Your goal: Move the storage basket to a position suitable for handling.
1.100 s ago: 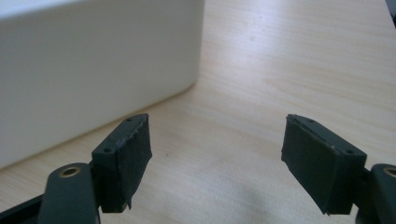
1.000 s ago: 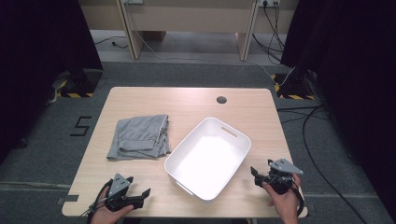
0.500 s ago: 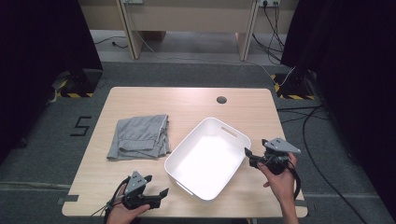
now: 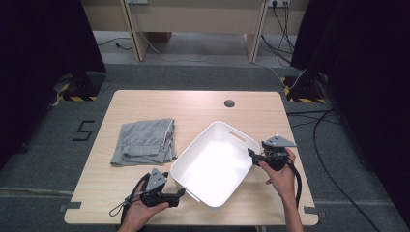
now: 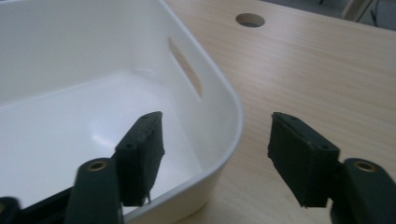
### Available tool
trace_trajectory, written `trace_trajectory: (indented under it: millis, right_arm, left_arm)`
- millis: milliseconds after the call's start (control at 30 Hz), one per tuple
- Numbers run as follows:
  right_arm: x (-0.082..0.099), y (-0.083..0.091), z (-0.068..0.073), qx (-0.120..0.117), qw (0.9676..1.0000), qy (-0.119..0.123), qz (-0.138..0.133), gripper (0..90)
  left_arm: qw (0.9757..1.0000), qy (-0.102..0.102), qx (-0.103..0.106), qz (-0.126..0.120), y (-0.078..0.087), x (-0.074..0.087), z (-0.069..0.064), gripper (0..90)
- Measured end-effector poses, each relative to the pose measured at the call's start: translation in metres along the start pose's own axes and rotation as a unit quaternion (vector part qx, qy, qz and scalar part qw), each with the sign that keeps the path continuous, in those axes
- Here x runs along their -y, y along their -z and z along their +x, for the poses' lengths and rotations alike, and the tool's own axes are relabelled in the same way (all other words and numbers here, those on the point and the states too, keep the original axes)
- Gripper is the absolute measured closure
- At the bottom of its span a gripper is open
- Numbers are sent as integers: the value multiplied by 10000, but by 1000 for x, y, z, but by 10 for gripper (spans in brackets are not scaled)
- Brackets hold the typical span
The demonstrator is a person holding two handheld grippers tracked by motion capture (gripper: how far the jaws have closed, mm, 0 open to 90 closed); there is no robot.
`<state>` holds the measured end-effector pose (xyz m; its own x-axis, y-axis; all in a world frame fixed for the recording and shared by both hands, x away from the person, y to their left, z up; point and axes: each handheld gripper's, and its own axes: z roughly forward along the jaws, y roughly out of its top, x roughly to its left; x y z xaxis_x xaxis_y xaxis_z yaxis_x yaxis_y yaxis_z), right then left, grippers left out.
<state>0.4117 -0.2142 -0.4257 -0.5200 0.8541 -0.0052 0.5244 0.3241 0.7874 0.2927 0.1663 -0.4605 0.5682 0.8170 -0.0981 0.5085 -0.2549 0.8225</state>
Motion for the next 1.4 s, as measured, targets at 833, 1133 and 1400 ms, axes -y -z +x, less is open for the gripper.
trace_trajectory:
  millis: [833,1133,1400]
  right_arm:
    - [8,44,23,21,9990,-330,297,274]
    - [23,35,0,-446,9973,-529,262,397]
    - [29,44,15,-521,9961,-625,355,371]
  left_arm:
    - [9971,728,-217,22,-21,-16,41,260]
    - [9986,517,79,-82,11,2,10,254]
    - [9980,95,605,137,9,13,-34,256]
